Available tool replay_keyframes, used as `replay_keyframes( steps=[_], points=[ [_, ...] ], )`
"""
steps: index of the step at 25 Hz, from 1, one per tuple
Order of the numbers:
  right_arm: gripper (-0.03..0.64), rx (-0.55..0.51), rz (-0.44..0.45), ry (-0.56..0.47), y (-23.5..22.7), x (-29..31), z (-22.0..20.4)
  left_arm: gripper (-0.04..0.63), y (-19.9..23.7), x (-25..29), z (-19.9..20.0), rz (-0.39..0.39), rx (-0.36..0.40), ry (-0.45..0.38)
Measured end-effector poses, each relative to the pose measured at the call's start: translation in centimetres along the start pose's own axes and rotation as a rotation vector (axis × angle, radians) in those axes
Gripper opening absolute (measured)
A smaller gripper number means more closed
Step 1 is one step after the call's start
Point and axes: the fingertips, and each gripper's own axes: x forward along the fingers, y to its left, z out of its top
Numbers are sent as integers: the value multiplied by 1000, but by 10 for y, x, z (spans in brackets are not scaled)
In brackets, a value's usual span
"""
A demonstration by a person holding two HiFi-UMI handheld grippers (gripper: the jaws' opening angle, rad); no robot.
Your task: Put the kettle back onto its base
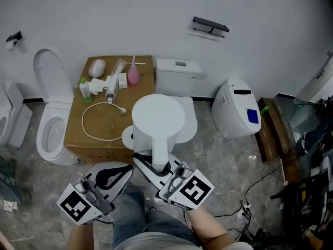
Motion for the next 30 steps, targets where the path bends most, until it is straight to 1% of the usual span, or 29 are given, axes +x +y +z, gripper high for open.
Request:
replay_keyframes(
  steps=[3, 6, 11, 14, 17, 21, 25, 30],
  points=[
    [6, -4, 1, -14, -15, 14, -20, 8, 19, 3, -19, -2, 14, 21],
    [6, -1, 12, -20, -28, 27, -45, 6, 37, 7, -39, 1, 29, 22],
    [6, 1, 23, -31, -43, 50, -90, 6, 64, 10, -79, 5, 28, 22],
    [6, 1, 36, -33, -48, 60, -114, 6, 73, 10, -100, 6, 13, 12],
    [6, -5, 43, -29, -53, 68, -134, 8, 79, 10, -117, 13, 16, 13],
    [6, -2, 57, -9, -58, 81, -153, 6, 86, 9, -127, 24, 14, 18],
    [6, 5, 69, -2, -61, 95, -167, 6, 93, 4, -130, 41, 3, 23],
    [6, 19, 83, 39, -64, 108, -185, 6, 106, -2, -130, 70, -12, 21]
  ],
)
